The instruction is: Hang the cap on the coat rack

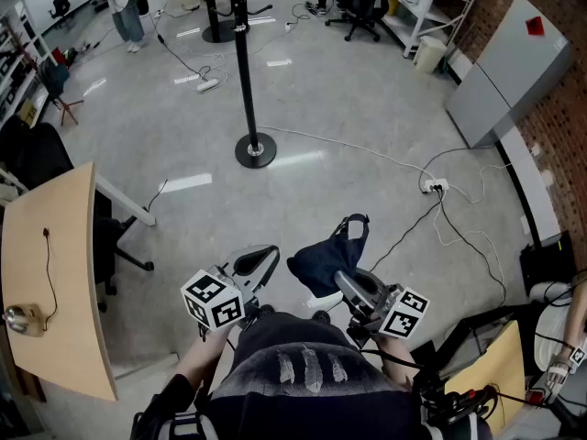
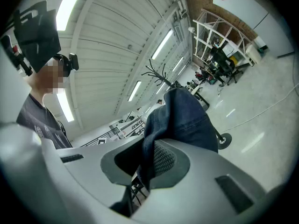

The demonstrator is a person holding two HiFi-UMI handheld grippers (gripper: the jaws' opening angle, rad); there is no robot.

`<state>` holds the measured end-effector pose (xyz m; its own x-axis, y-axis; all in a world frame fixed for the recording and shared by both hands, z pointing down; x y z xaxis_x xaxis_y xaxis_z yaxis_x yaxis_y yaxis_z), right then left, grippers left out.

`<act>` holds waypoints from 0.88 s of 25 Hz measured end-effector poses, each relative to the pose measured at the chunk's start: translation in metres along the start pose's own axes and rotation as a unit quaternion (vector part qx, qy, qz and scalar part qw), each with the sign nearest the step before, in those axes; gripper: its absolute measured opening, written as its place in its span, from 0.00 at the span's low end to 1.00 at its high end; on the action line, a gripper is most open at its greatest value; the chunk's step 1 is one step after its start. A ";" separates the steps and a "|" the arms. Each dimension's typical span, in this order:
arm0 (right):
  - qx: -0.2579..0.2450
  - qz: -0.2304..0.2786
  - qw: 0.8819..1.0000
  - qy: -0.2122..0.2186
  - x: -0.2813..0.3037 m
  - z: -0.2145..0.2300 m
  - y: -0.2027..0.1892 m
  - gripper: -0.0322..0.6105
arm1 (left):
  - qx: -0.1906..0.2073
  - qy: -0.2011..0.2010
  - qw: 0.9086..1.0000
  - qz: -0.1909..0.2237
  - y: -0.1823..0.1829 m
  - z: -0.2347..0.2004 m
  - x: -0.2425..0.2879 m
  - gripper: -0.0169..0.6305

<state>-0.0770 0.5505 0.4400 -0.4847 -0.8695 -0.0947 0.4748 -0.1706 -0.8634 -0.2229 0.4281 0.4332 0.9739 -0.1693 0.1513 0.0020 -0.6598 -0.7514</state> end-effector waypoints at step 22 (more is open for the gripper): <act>0.008 -0.008 0.998 0.054 -0.105 0.049 0.026 0.10 | 0.019 0.055 0.998 -0.021 -0.053 0.074 0.095 0.04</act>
<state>0.0224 0.6148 0.4523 -0.5680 -0.8121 -0.1337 0.4780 -0.1933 -0.8569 -0.1140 0.5012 0.4397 0.9417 -0.2232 0.2518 0.0534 -0.6396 -0.7669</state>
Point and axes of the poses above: the fingertips, and each gripper's own axes: x forward along the fingers, z to its right, y out of its top, the point moved 4 cm from there along -x, backward along the fingers, and after that the axes turned 14 degrees about -x, right-handed, at the moved point
